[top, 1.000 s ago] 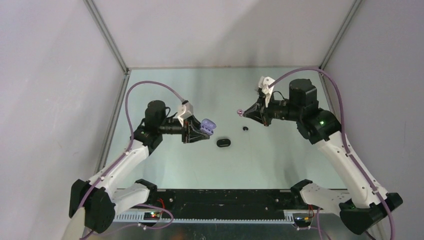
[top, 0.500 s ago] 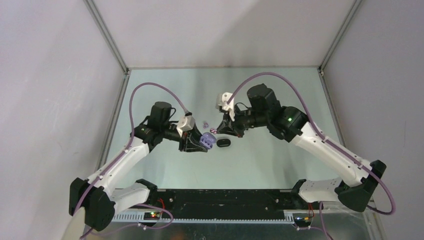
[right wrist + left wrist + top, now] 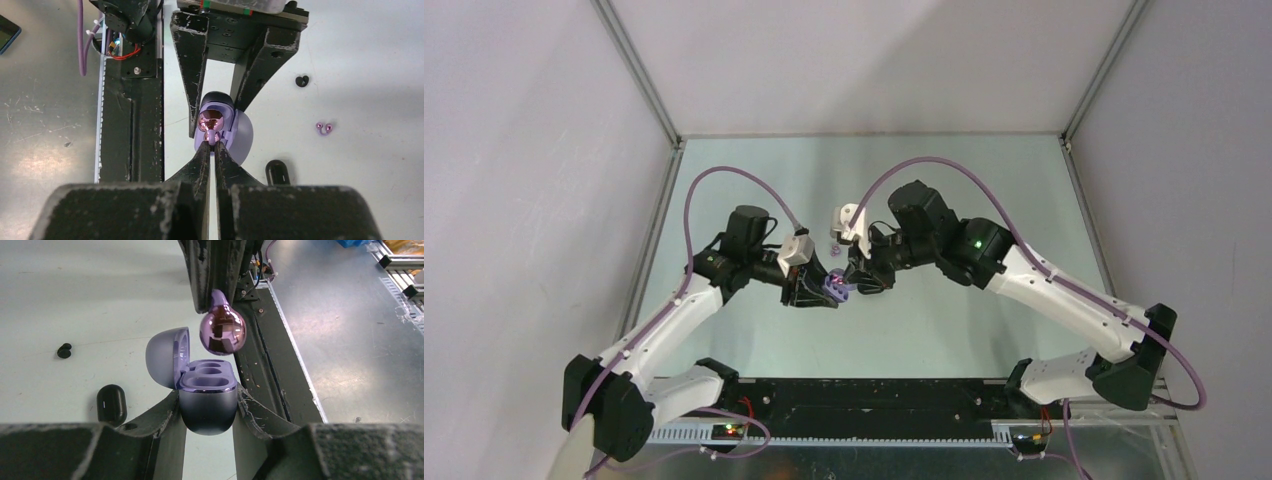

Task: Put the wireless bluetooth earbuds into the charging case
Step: Insert the left earbud into the left side groove of the charging case.

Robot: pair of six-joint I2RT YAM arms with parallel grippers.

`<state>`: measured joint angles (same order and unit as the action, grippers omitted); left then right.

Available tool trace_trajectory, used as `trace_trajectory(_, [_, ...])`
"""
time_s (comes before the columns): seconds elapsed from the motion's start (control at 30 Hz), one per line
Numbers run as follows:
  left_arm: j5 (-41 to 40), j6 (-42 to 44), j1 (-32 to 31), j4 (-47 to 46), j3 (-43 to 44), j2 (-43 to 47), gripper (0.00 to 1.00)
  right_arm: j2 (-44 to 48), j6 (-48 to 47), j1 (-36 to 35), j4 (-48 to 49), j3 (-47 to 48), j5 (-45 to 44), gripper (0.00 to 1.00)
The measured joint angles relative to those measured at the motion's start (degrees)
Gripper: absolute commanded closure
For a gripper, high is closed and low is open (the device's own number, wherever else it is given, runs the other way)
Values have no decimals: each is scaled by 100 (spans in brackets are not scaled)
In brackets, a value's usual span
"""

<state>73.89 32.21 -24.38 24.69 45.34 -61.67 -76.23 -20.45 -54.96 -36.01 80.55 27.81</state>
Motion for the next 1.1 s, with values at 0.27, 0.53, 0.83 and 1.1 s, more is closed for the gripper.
trace_trajectory(0.27, [0, -2, 0, 0, 2, 0, 100, -87, -4, -85, -28, 7, -4, 96])
trace_trajectory(0.53, [2, 0, 0, 2, 0, 0, 100, -243, -4, -157, -28, 15, -83, 96])
trace_trajectory(0.83, [9, 42, -2, 37, 0, 0, 100, -302, -7, -210, -26, 15, -212, 94])
trace_trajectory(1.1, [9, 85, -2, 83, 0, 0, 100, -354, -2, -254, -22, 20, -243, 80])
